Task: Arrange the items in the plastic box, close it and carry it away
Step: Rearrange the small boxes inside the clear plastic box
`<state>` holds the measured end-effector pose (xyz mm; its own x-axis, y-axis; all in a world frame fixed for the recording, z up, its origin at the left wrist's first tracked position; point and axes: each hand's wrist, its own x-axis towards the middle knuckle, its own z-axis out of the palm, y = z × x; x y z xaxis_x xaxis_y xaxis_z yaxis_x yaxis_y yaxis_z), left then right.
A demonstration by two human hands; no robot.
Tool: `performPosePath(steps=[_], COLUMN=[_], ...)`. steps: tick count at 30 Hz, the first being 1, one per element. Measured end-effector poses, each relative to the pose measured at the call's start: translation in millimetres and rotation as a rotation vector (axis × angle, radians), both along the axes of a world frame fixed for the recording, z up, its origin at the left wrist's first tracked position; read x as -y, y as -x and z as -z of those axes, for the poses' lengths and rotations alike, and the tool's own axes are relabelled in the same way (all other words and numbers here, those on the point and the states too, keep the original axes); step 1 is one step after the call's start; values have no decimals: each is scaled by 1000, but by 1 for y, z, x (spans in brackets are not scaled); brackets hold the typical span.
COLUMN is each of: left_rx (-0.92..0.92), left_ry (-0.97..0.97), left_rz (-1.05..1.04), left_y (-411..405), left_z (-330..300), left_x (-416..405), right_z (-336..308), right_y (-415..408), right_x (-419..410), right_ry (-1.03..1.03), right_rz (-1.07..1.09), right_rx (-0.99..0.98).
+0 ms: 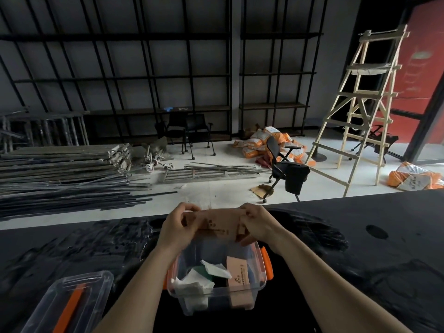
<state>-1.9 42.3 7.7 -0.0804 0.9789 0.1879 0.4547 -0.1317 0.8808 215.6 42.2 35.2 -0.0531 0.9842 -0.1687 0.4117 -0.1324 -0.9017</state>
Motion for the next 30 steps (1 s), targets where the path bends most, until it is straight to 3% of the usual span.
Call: performPosePath(steps=[2,6,12,17,21,25,30], left_rx=[-133,-185,-75,25,30,-35,-216], left_ry=[-58,-198,-106,-87,-41,43,161], left_rz=[-75,-115,-112,-200,-126,62,203], left_y=[-5,-9,-15,-26,-25,-19,-32], left_z=[2,2,0,-4,-7,-11,-6], left_x=[0,-3,1,4,-1,1,5], right_z=[1,0,-4,-1,10,11,9], right_y=[4,8,10,14,12,4,-3], right_x=[3,6,9,6,-7,-13,-19], right_ry=[2,56,96,57,16,-68,-205], right_rz=[-14,-51,-83,-212,-50,73,10], right_rx=[-75,-175,-373,-356,-356,-220,208])
